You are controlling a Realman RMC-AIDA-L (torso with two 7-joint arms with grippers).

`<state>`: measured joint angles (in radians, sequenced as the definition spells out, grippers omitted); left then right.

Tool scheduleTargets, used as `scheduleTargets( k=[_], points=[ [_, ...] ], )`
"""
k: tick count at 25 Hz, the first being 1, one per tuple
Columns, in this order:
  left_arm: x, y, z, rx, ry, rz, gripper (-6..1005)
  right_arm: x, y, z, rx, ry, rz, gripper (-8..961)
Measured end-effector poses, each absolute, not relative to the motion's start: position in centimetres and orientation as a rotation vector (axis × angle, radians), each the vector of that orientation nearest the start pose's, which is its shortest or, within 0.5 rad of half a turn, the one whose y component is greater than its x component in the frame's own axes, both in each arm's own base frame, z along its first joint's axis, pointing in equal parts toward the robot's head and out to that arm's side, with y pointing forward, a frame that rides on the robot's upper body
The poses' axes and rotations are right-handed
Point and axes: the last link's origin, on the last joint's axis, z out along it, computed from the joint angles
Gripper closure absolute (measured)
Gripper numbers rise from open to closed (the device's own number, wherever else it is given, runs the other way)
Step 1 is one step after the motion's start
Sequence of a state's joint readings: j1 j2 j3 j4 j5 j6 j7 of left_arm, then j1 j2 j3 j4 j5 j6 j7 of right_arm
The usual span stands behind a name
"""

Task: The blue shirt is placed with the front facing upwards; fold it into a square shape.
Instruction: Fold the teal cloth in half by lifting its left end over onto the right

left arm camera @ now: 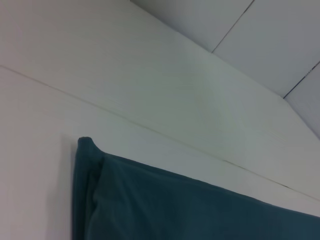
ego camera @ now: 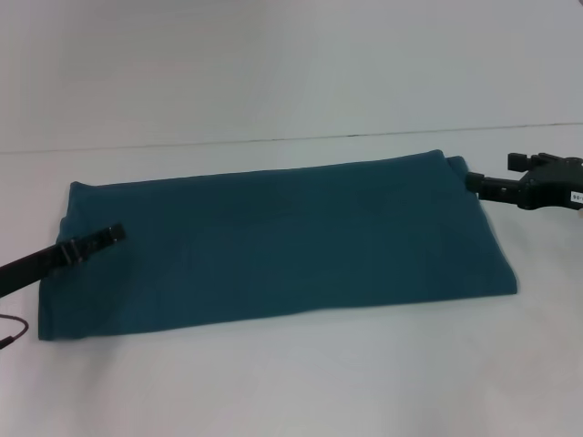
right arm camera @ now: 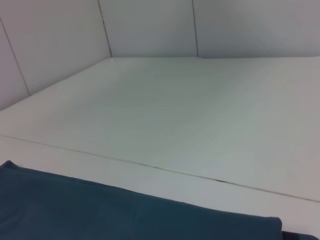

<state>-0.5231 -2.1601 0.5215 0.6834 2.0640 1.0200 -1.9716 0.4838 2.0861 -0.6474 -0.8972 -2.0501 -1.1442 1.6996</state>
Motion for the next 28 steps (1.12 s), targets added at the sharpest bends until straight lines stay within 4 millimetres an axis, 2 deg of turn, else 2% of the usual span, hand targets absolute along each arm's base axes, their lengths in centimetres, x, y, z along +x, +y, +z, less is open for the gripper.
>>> scheduleTargets(
  k=[13, 23, 28],
  points=[
    [-33.1, 37.1, 0.0, -1.845, -1.493, -0.640, 121, 30.2, 38.1, 6.6, -2.181, 0.878, 0.458, 35],
    [-33.8, 37.3, 0.1, -1.801, -1.473, -0.605, 121, 30.3, 38.0, 6.4, -2.183, 0.890, 0.460, 36],
    [-33.8, 37.7, 1.1, -1.782, -1.446, -0.614, 121, 30.3, 38.1, 6.4, -2.179, 0.891, 0.459, 37]
  ],
)
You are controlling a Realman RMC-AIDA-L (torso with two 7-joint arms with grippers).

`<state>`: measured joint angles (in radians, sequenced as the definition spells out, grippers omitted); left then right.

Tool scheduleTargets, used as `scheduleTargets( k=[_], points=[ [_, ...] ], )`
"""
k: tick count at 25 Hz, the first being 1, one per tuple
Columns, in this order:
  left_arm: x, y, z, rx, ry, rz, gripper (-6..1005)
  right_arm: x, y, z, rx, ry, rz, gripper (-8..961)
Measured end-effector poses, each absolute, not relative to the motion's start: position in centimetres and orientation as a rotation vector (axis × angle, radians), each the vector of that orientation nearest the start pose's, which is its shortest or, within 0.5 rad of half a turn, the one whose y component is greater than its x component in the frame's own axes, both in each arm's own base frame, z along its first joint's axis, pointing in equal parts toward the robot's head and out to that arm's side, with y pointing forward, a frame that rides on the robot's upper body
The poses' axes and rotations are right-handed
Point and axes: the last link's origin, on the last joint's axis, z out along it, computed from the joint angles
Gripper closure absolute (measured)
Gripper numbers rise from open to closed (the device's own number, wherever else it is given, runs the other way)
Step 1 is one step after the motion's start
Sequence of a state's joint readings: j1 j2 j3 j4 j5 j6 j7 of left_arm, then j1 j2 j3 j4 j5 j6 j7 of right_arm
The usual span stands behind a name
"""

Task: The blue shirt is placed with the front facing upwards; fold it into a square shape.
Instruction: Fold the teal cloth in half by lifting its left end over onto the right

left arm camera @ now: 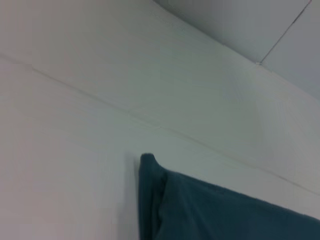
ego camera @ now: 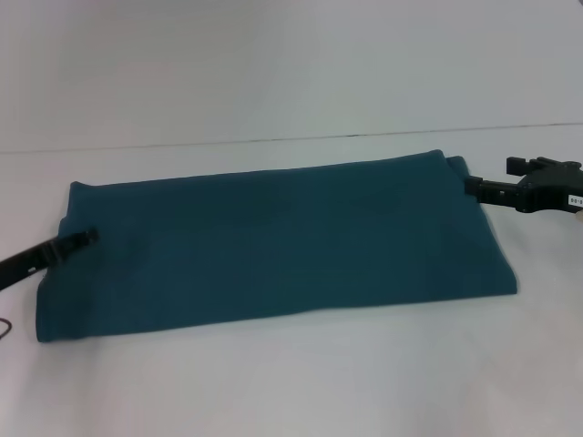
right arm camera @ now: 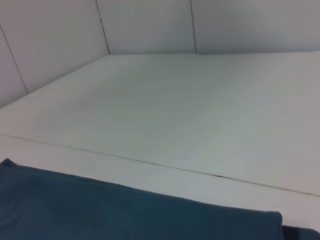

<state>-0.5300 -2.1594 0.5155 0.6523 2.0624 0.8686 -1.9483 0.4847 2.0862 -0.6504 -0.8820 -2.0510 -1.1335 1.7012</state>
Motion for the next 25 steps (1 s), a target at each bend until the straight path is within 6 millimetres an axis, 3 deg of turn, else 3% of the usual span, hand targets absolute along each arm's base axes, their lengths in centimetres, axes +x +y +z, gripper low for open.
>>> scheduleTargets(
  k=[8, 25],
  points=[
    [-33.1, 38.1, 2.5, -1.812, -1.396, -0.624, 122, 30.4, 38.0, 6.4, -2.178, 0.893, 0.458, 38],
    [-34.2, 37.4, 2.4, -1.796, -1.423, -0.587, 121, 30.4, 38.0, 6.4, -2.178, 0.894, 0.457, 39]
  ],
)
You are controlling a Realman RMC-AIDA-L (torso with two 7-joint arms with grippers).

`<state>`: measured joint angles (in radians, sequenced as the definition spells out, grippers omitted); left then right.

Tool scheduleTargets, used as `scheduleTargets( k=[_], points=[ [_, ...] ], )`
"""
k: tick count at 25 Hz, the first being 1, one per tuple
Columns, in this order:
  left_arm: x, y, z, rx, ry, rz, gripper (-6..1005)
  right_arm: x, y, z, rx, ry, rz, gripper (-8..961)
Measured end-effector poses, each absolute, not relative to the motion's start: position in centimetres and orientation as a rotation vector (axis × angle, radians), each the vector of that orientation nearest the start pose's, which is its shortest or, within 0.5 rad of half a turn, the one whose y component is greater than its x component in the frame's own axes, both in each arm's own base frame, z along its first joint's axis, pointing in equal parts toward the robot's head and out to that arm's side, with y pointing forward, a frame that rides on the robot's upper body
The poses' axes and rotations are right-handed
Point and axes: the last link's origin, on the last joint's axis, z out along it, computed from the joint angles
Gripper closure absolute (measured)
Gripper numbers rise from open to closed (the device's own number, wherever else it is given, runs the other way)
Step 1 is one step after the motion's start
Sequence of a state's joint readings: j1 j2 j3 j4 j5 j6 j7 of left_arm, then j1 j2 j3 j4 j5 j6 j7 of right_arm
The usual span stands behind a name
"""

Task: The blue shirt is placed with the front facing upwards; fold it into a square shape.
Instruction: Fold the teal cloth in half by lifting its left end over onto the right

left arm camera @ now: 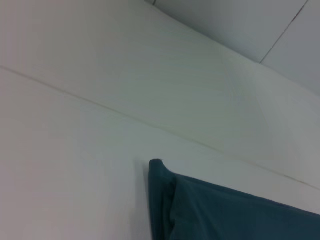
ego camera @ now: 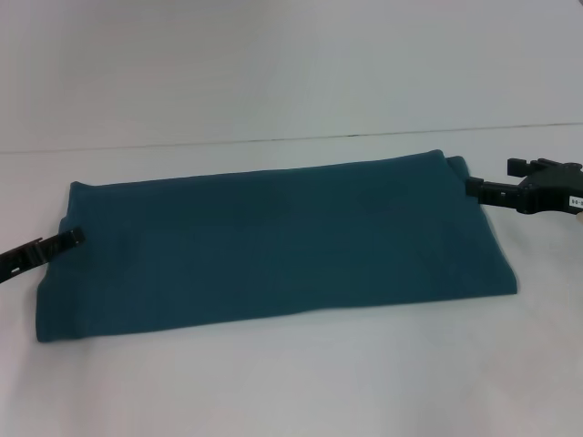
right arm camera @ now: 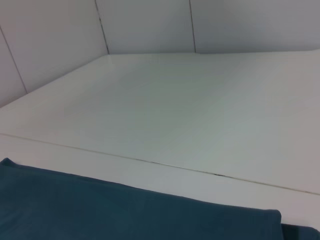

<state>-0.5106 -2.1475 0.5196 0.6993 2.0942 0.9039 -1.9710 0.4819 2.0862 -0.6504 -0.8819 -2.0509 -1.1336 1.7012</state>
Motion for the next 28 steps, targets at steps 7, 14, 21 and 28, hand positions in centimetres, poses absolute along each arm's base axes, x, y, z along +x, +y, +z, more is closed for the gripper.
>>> scheduleTargets(
  k=[7, 14, 21, 28],
  points=[
    [-33.8, 38.2, 3.8, -1.815, -1.474, -0.506, 122, 30.5, 37.9, 6.3, -2.179, 0.899, 0.458, 39],
    [-32.3, 39.7, 6.6, -1.857, -1.502, -0.409, 122, 30.4, 38.0, 6.1, -2.186, 0.897, 0.455, 38],
    [-32.2, 39.8, 5.8, -1.858, -1.530, -0.400, 121, 30.6, 37.9, 5.9, -2.187, 0.902, 0.445, 38],
    [-32.6, 39.6, 4.9, -1.841, -1.547, -0.394, 121, 30.8, 37.7, 5.8, -2.184, 0.910, 0.443, 38]
  ],
)
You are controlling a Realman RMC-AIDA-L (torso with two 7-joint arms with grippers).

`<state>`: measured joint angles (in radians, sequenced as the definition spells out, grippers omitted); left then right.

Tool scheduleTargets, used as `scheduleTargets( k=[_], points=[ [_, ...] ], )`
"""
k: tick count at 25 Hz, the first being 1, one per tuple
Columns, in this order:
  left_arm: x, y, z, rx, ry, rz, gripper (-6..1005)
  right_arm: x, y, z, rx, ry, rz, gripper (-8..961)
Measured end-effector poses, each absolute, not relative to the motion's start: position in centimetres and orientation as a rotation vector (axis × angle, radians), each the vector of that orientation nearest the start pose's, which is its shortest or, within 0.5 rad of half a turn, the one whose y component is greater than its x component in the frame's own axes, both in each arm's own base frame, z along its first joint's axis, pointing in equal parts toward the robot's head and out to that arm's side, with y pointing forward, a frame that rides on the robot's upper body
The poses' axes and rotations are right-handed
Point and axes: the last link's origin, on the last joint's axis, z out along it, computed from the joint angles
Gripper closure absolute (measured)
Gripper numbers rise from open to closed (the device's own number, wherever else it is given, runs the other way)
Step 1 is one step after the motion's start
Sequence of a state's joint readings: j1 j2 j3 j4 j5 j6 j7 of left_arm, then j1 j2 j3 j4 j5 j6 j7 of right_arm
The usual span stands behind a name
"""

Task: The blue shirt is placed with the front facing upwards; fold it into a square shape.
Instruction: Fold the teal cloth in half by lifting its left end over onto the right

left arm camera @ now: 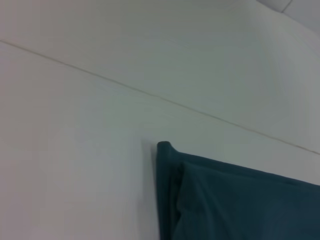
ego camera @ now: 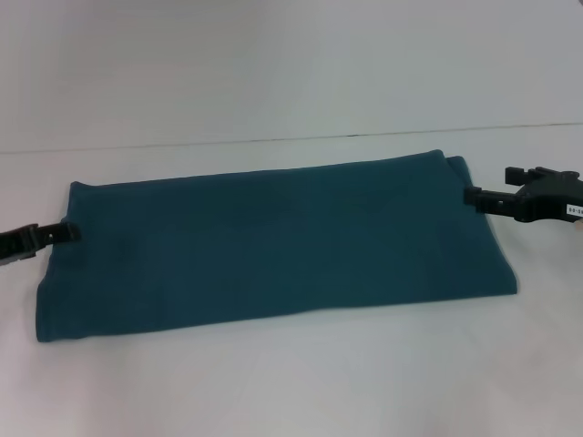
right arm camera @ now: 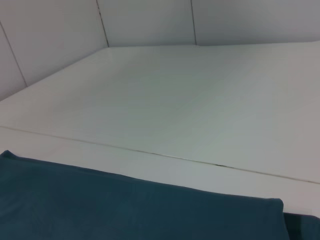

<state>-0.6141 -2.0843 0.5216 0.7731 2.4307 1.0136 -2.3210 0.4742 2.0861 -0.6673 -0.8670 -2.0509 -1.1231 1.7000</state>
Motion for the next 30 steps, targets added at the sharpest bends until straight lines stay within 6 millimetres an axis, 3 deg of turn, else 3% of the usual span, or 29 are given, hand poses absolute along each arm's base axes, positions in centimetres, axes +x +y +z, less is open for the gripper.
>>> scheduleTargets(
  k=[30],
  points=[
    [-33.6, 39.5, 3.1, -1.799, -1.545, -0.362, 122, 30.9, 37.6, 5.6, -2.189, 0.919, 0.442, 38]
  ],
)
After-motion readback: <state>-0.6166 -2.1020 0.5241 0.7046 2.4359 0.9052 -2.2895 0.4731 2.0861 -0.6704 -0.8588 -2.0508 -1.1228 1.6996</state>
